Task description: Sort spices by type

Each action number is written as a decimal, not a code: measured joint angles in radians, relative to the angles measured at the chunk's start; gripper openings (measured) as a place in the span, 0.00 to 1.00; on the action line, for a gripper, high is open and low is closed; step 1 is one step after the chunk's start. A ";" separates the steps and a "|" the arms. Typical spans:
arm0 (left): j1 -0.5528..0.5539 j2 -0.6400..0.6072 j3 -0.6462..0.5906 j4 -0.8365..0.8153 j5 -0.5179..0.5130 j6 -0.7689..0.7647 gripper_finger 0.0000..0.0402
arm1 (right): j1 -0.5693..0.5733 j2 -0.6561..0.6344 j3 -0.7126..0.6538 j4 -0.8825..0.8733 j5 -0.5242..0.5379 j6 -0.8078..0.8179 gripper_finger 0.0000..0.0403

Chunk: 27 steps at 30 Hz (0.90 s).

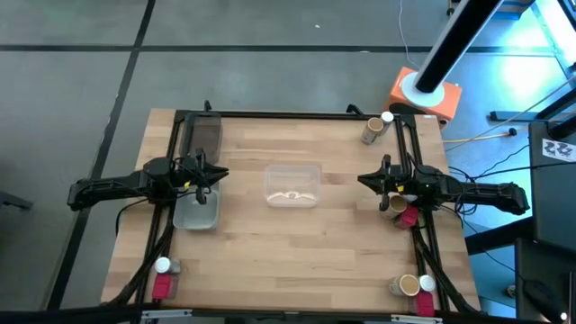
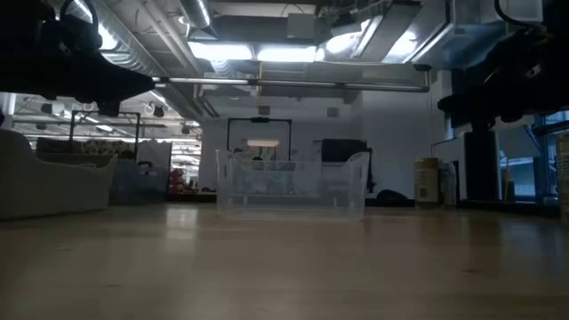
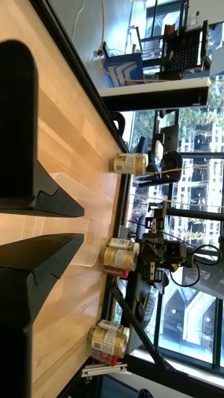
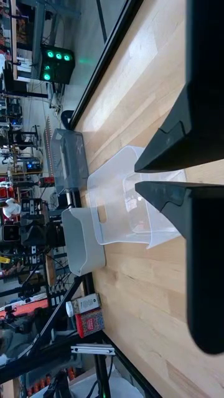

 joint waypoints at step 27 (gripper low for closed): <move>0.000 0.000 0.000 0.063 -0.001 0.052 0.10 | 0.000 0.002 0.013 0.203 0.286 -0.098 0.09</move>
